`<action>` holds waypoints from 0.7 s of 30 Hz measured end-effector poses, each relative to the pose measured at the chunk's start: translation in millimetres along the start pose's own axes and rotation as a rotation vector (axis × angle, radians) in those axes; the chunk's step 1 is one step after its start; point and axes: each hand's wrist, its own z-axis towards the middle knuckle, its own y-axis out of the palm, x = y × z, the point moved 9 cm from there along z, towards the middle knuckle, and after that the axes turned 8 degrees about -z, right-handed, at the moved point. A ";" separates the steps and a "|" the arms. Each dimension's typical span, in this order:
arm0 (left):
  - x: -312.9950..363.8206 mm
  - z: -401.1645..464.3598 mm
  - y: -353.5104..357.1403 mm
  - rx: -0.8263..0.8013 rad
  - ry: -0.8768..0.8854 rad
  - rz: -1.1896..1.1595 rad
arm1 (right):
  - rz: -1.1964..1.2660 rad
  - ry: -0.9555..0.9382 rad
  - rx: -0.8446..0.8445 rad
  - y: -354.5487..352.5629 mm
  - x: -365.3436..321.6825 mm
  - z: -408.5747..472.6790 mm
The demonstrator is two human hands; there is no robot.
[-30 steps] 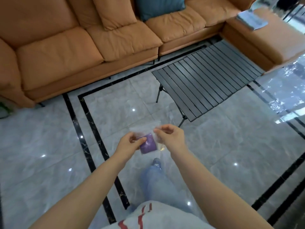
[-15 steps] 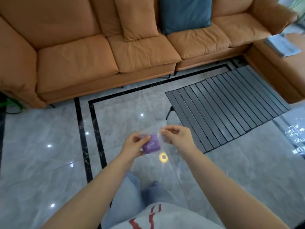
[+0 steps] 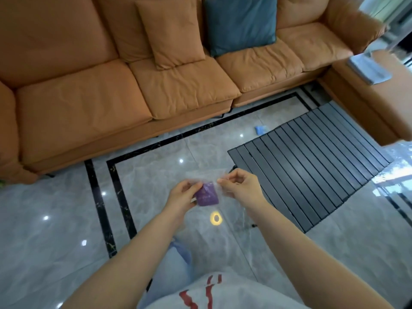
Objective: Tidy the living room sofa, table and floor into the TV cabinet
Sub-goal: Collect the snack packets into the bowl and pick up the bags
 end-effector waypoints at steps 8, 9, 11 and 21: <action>68.9 68.1 7.0 -0.067 -0.028 0.095 | 0.070 0.040 0.119 13.6 -35.9 66.5; 78.7 83.4 11.1 -0.071 -0.035 0.102 | 0.094 0.050 0.129 14.6 -41.1 81.2; 91.0 104.1 18.9 -0.078 -0.047 0.114 | 0.124 0.064 0.137 15.5 -46.7 103.4; 166.5 238.2 82.1 -0.118 -0.088 0.202 | 0.326 0.236 0.112 -3.2 -76.2 251.7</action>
